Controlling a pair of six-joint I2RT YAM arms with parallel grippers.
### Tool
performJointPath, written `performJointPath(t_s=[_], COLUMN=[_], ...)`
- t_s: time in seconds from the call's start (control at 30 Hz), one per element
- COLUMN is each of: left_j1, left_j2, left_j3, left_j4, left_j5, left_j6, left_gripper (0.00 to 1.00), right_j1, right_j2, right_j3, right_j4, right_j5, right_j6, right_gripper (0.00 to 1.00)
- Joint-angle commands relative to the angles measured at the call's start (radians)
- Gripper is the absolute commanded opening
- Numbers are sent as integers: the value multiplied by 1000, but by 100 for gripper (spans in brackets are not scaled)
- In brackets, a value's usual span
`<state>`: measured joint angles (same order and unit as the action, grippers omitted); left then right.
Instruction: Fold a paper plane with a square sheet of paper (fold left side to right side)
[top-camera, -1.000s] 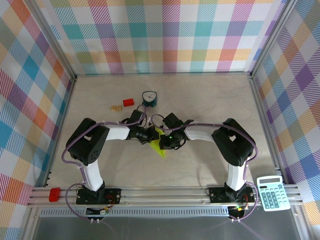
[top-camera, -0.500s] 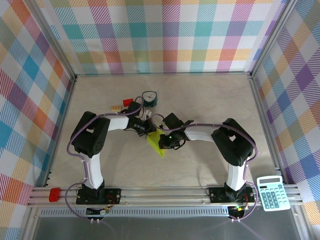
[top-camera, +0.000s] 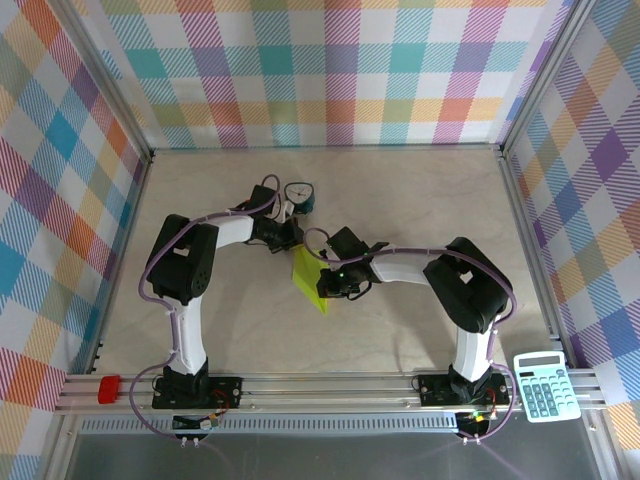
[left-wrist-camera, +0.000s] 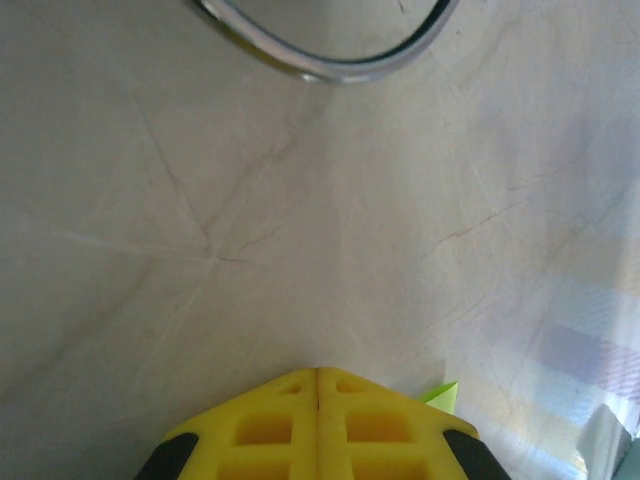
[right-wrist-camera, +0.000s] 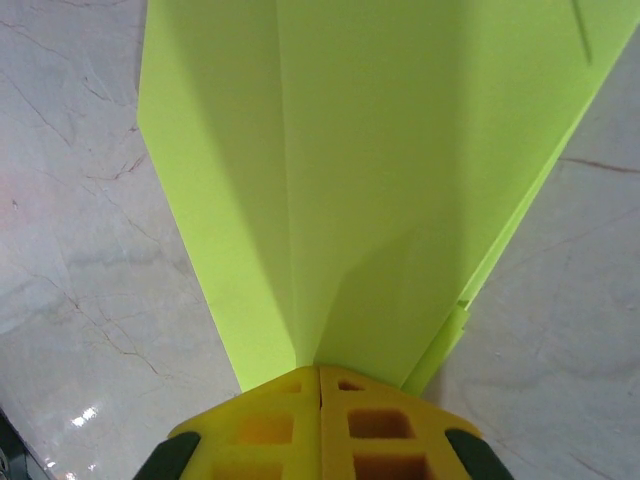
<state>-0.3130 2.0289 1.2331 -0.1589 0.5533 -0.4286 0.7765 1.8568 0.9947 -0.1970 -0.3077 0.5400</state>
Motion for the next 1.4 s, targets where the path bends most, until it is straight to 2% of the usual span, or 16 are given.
performJointPath(t_s=[0.0,0.2,0.33,0.43,0.53,0.7,0.93,1.37], left_j1=[12,-28,-91,-145,-172,-173,-173,-172], left_j2=[-123,-301,-350,-311,-245,-175,-154,-140], left_j3=[-39,-185,-252,-271,-255,-240,-259,-341], left_j4=[-6,19,54,105,107,107,116,178], left_j5=[-23,-23,14,49,33,-11,-53,-79], left_j6=[12,3,-7,-30,-31,-34,-30,-68], left_gripper=[0,0,0,0,0,0,0,0], right_j1=[-5,-14,-27,-31,-32,-33,-34,-46], right_j2=[76,47,45,48,51,55,41,-66], right_j3=[-100,-96,-96,-96,-95,-91,-86,5], right_j4=[-175,-161,-156,-154,-154,-156,-159,-108], right_j5=[106,106,102,97,91,84,67,-94], right_j6=[5,-21,-26,-27,-27,-27,-47,-55], right_gripper=[0,0,0,0,0,0,0,0])
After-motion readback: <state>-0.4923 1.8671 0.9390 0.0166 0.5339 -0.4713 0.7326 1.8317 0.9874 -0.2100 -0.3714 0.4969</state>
